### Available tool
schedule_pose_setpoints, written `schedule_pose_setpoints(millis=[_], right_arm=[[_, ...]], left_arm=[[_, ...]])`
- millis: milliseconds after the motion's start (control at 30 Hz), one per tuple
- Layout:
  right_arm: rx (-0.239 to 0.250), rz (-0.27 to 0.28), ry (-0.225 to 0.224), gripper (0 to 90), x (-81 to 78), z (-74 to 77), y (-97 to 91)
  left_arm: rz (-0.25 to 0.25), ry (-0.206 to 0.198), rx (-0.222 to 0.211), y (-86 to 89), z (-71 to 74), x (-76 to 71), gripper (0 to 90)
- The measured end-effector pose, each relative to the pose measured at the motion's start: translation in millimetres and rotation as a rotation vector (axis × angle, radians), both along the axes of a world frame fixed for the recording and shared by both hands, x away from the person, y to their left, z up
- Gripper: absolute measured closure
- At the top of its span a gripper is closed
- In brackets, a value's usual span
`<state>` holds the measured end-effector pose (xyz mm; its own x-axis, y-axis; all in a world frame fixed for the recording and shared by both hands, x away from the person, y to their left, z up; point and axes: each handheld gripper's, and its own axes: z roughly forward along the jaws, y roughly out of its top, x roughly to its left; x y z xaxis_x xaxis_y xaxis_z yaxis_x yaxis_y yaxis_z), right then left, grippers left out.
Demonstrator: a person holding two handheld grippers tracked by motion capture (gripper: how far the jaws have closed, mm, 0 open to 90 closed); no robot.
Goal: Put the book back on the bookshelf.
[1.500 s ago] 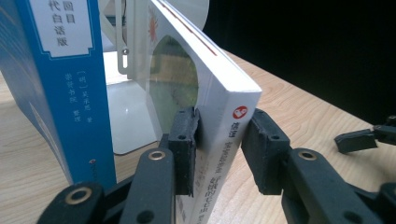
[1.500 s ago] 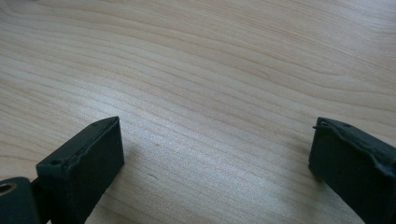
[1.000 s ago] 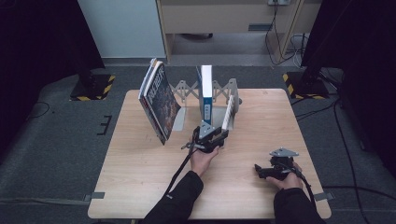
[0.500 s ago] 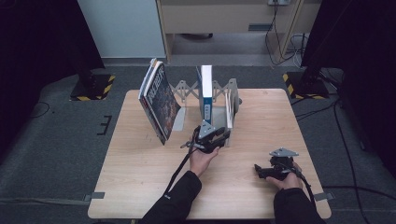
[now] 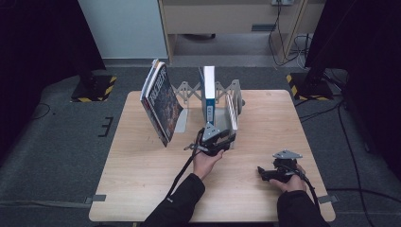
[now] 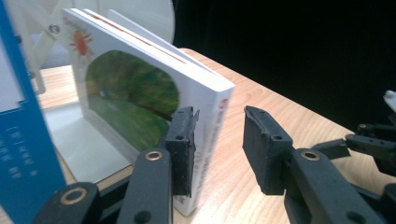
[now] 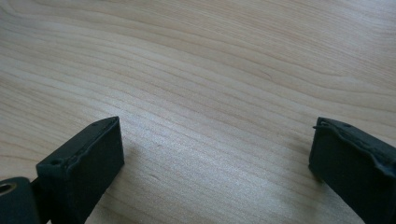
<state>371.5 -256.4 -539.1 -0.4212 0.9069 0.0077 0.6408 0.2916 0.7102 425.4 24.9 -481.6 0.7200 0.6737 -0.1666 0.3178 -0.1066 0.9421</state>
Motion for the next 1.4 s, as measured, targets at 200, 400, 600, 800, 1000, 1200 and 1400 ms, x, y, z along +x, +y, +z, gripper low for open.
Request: schedule_pose_setpoints(millis=[200, 400, 600, 800, 1000, 1200, 1400], right_arm=[[0.0, 0.0, 0.0, 3.3, 0.0, 0.0, 0.1], [0.0, 0.0, 0.0, 3.4, 0.0, 0.0, 0.1], [0.001, 0.0, 0.001, 3.3, 0.0, 0.0, 0.2], [0.001, 0.0, 0.001, 3.3, 0.0, 0.0, 0.2], [0.0, 0.001, 0.0, 3.3, 0.0, 0.0, 0.1], [0.0, 0.001, 0.0, 3.3, 0.0, 0.0, 0.1], [0.0, 0.0, 0.0, 3.3, 0.0, 0.0, 0.1]], left_arm=[[0.013, 0.007, 0.02, -5.4, 0.7, 7.6, 63.3], [0.024, 0.004, 0.044, -8.4, 1.0, 14.5, 62.9], [0.011, -0.004, 0.069, -11.0, 2.9, 20.6, 61.9], [0.014, -0.01, 0.083, -13.7, 3.6, 30.4, 61.8], [0.028, -0.007, 0.097, -15.8, 5.3, 35.5, 62.5], [0.045, 0.001, 0.106, -18.3, 6.1, 38.5, 62.6], [0.058, 0.0, 0.114, -21.8, 6.4, 40.8, 62.1]])
